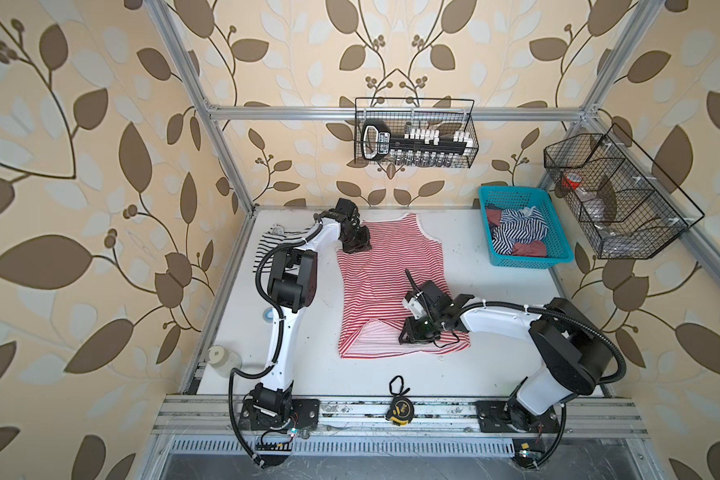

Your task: Fold and stack the tank tops

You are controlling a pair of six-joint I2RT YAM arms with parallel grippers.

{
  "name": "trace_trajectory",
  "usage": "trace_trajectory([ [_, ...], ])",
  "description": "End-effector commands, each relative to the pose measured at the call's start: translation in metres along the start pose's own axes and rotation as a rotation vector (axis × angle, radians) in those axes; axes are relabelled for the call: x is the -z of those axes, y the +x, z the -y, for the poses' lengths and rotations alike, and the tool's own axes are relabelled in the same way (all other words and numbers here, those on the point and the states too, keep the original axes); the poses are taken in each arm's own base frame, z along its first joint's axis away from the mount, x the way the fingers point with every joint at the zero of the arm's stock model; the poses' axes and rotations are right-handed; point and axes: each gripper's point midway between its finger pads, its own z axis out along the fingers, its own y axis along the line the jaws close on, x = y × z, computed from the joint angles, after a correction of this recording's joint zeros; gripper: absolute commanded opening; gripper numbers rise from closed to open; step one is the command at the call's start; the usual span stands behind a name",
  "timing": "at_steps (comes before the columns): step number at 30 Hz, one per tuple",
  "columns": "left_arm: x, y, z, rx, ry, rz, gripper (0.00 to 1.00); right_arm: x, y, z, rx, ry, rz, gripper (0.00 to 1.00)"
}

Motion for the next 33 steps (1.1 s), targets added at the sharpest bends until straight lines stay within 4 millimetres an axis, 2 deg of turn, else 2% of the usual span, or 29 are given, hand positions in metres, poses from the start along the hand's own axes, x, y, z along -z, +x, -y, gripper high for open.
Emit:
trace_trajectory([
  [1, 0.003, -0.007, 0.001, -0.027, -0.015, 0.015, 0.07, 0.006, 0.013, 0.014, -0.022, 0.048, -0.018, 0.32],
  [5, -0.005, 0.004, -0.034, 0.090, -0.135, 0.000, 0.04, 0.014, 0.020, 0.041, -0.106, 0.056, -0.022, 0.31],
  [6, -0.005, 0.006, -0.038, 0.116, -0.137, 0.002, 0.04, 0.018, 0.019, 0.046, -0.132, 0.046, -0.012, 0.29],
  [12, 0.007, 0.033, -0.052, 0.243, -0.161, 0.021, 0.07, 0.054, 0.003, 0.081, -0.245, 0.033, 0.085, 0.28],
  [19, 0.025, 0.072, -0.064, 0.363, -0.176, 0.043, 0.02, 0.083, -0.021, 0.120, -0.342, 0.043, 0.147, 0.27],
  [22, 0.031, 0.086, -0.067, 0.409, -0.162, 0.065, 0.02, 0.083, -0.029, 0.127, -0.335, 0.067, 0.130, 0.26],
  [28, 0.045, 0.111, -0.074, 0.462, -0.168, 0.097, 0.02, 0.068, -0.039, 0.143, -0.320, 0.128, 0.058, 0.24],
  [33, 0.050, 0.126, -0.086, 0.471, -0.206, 0.104, 0.02, 0.061, -0.069, 0.160, -0.321, 0.179, 0.036, 0.22],
])
